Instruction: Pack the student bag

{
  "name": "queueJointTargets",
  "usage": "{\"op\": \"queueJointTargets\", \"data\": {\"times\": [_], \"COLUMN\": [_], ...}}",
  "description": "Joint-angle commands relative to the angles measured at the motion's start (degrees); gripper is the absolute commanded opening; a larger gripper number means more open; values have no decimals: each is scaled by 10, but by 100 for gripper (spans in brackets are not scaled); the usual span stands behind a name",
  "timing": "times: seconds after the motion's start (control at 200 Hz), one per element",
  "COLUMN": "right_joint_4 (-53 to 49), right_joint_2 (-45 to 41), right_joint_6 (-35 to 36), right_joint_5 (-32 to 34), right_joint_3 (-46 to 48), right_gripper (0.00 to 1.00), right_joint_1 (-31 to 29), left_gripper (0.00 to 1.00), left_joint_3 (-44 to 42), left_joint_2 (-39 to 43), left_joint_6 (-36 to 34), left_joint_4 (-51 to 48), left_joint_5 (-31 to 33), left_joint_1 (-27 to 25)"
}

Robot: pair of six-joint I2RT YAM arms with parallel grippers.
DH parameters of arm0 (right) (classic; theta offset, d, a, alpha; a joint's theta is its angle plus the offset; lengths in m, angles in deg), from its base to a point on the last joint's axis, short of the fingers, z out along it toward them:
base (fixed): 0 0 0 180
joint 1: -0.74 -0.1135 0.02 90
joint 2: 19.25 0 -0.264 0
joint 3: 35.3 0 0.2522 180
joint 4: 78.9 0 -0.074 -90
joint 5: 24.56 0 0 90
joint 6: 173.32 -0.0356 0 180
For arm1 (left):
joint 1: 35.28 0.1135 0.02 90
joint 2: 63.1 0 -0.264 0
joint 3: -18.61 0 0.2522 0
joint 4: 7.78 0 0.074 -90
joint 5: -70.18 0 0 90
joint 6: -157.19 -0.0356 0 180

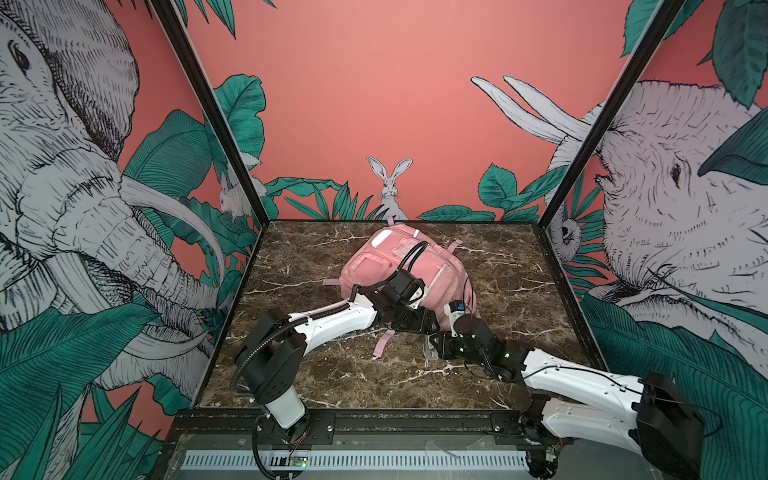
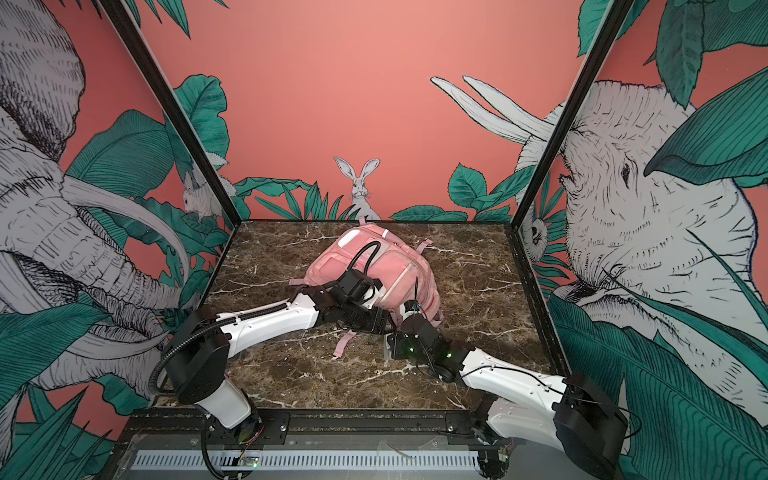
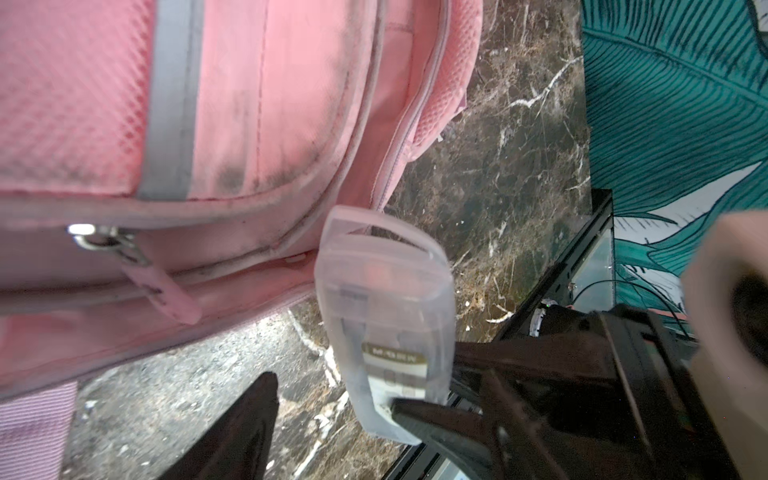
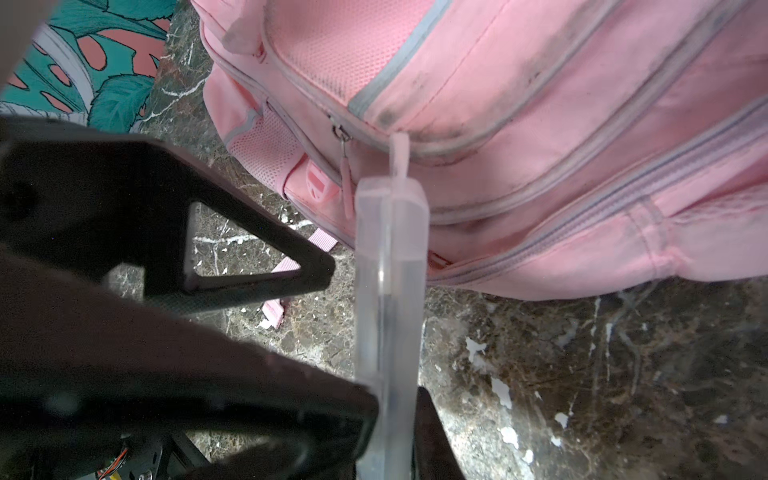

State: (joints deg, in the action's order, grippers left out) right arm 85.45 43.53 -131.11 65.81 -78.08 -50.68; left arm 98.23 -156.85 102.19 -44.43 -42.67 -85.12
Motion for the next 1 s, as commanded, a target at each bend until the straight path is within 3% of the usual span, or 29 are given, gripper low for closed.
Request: {"op": "queueJointTargets", "data": {"times": [0.0,0.42,0.76,0.995], "right_joint_4": [19,-10,-31,-28], "right_joint_2": [-15,-33,-37,-50], "right_joint_6": [5,23,31,28], "right_joint_5": [1,-33,-92,-163], "right_joint_3": [3,-4,-36,-39], "right_gripper": [11,11,11,11], "right_joint_1": [7,60,134,220], "left_gripper": [79,79,75,72], "left_joint_3": [23,96,219,312], "left_joint_2": [40,61,-16,-89], "left_joint_6": [-40,-123,-196,-238], "left_joint_4": [-55,-158,-227,-262], "left_joint_5": [21,82,144,169], "left_joint_1": [14,64,70,69]}}
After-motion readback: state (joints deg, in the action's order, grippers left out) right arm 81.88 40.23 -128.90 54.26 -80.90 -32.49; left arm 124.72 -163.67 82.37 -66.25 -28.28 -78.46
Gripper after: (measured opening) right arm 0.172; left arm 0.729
